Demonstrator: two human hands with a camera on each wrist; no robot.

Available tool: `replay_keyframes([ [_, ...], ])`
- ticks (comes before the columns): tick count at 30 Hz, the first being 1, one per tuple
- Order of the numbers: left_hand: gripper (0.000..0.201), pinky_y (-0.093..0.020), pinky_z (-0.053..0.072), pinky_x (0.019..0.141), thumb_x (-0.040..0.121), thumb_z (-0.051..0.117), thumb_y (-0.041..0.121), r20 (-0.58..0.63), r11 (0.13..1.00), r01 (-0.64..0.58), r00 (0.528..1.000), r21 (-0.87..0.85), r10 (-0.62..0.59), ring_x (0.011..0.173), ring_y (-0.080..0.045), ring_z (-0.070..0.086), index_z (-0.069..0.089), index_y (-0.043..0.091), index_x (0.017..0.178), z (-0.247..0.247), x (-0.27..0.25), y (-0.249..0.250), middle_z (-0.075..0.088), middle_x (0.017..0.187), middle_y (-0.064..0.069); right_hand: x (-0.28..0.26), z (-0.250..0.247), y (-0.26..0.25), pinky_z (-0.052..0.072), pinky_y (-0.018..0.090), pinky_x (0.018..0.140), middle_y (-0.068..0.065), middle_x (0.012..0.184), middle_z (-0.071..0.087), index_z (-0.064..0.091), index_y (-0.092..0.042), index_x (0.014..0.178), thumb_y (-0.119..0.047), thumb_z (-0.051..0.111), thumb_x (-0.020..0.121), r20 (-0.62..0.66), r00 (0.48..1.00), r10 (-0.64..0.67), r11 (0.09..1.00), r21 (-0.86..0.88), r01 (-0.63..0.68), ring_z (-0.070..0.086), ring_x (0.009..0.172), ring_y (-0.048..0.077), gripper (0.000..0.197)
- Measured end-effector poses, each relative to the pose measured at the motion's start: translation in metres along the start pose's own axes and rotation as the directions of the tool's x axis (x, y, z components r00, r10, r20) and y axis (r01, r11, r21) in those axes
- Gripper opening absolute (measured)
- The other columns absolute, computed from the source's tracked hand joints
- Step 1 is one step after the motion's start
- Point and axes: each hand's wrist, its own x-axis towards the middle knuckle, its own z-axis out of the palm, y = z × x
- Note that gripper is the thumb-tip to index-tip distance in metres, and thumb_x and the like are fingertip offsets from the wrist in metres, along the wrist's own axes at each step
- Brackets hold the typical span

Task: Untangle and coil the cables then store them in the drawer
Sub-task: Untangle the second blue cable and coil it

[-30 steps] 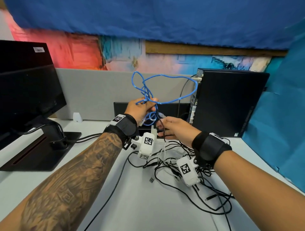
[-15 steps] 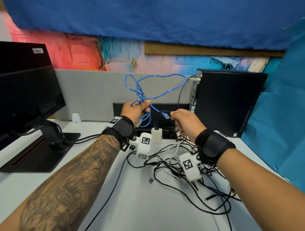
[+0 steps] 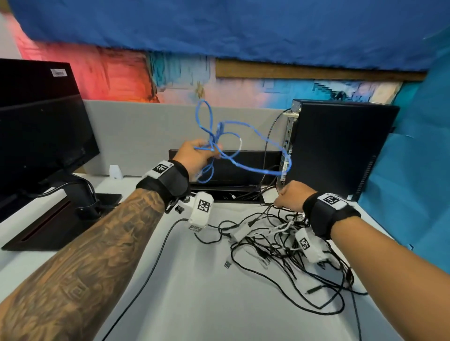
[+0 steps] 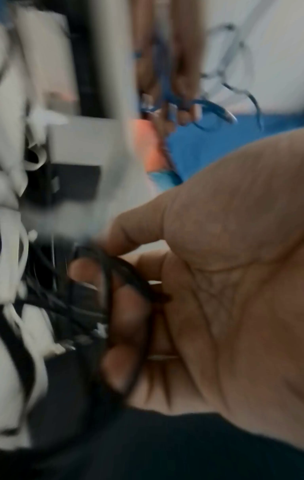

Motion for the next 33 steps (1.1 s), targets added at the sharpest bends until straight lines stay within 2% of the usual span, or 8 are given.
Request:
replay_keyframes([
  [2, 0.023, -0.012, 0.038, 0.049, 0.091, 0.066, 0.004, 0.085, 0.988, -0.004, 0.996, 0.156, -0.009, 0.04, -0.001, 0.048, 0.064, 0.011, 0.07, 0.001, -0.007, -0.008, 0.06, 0.047, 0.003, 0.003, -0.003, 0.001, 0.052, 0.032, 0.075, 0.007, 0.098, 0.067, 0.066, -0.018, 0.088, -0.032, 0.059, 0.097, -0.108, 0.994, 0.001, 0.997, -0.074, -0.009, 0.062, 0.087, 0.025, 0.018],
  [6, 0.029, -0.009, 0.037, 0.048, 0.088, 0.071, 0.004, 0.128, 0.915, 0.013, 0.989, 0.404, -0.071, 0.038, 0.001, 0.049, 0.057, 0.012, 0.063, -0.002, -0.012, -0.023, 0.059, 0.05, -0.001, -0.011, -0.007, -0.024, 0.048, 0.028, 0.086, 0.0, 0.111, 0.068, 0.07, -0.021, 0.112, -0.033, 0.053, 0.103, -0.474, 0.87, -0.135, 0.837, 0.415, 0.356, 0.062, 0.1, 0.019, 0.023],
  [10, 0.019, -0.008, 0.034, 0.041, 0.09, 0.065, -0.002, 0.05, 0.892, 0.044, 0.996, 0.45, -0.074, 0.033, 0.002, 0.048, 0.058, 0.001, 0.072, -0.006, -0.014, -0.028, 0.055, 0.052, -0.001, -0.032, 0.032, -0.061, 0.047, 0.032, 0.106, -0.001, 0.131, 0.065, 0.062, -0.019, 0.134, -0.035, 0.066, 0.097, 0.002, 0.889, -0.457, 0.856, 0.271, 0.439, 0.06, 0.119, 0.018, 0.041],
  [13, 0.013, -0.007, 0.038, 0.044, 0.088, 0.065, -0.005, 0.038, 0.897, 0.097, 0.991, 0.431, -0.126, 0.039, 0.0, 0.049, 0.059, 0.001, 0.078, -0.02, -0.016, -0.035, 0.058, 0.067, -0.013, -0.026, 0.068, -0.059, 0.046, 0.039, 0.106, 0.005, 0.133, 0.061, 0.058, -0.017, 0.133, -0.041, 0.071, 0.091, 0.3, 0.88, -0.367, 0.919, -0.026, 0.393, 0.057, 0.123, 0.028, 0.051],
  [24, 0.023, -0.025, 0.051, 0.075, 0.078, 0.082, 0.015, 0.13, 0.788, 0.125, 0.959, 0.603, -0.252, 0.08, -0.017, 0.06, 0.066, 0.018, 0.094, -0.041, -0.027, -0.068, 0.067, 0.092, -0.003, 0.001, 0.05, -0.002, 0.05, 0.028, 0.097, 0.003, 0.132, 0.065, 0.066, -0.019, 0.129, -0.023, 0.077, 0.082, 0.26, 0.958, -0.12, 0.979, -0.129, 0.158, 0.061, 0.116, 0.022, 0.048],
  [27, 0.052, -0.027, 0.047, 0.076, 0.077, 0.084, 0.022, 0.242, 0.783, 0.115, 0.915, 0.611, -0.324, 0.08, -0.015, 0.054, 0.058, 0.022, 0.122, -0.038, -0.034, -0.066, 0.056, 0.099, 0.0, 0.004, 0.029, -0.004, 0.044, 0.026, 0.102, 0.003, 0.141, 0.059, 0.059, -0.017, 0.138, -0.016, 0.069, 0.091, 0.105, 0.979, -0.173, 0.984, -0.018, 0.175, 0.057, 0.124, 0.022, 0.048],
  [30, 0.034, -0.024, 0.039, 0.06, 0.081, 0.078, 0.014, 0.366, 0.867, 0.114, 0.874, 0.485, -0.32, 0.073, -0.014, 0.049, 0.069, 0.018, 0.113, -0.036, -0.042, -0.058, 0.06, 0.091, -0.001, -0.001, 0.011, -0.03, 0.047, 0.027, 0.096, 0.002, 0.122, 0.068, 0.067, -0.017, 0.119, -0.017, 0.068, 0.094, -0.317, 0.918, -0.239, 0.842, 0.404, 0.358, 0.064, 0.109, 0.019, 0.025],
  [33, 0.03, -0.023, 0.039, 0.059, 0.071, 0.062, 0.01, 0.379, 0.952, 0.121, 0.897, 0.282, -0.226, 0.073, -0.014, 0.052, 0.072, 0.019, 0.098, -0.033, -0.043, -0.057, 0.067, 0.089, -0.003, -0.021, 0.0, -0.073, 0.052, 0.028, 0.09, 0.0, 0.102, 0.073, 0.07, -0.012, 0.106, -0.03, 0.07, 0.094, -0.378, 0.864, -0.333, 0.662, 0.559, 0.499, 0.068, 0.095, 0.013, 0.021],
])
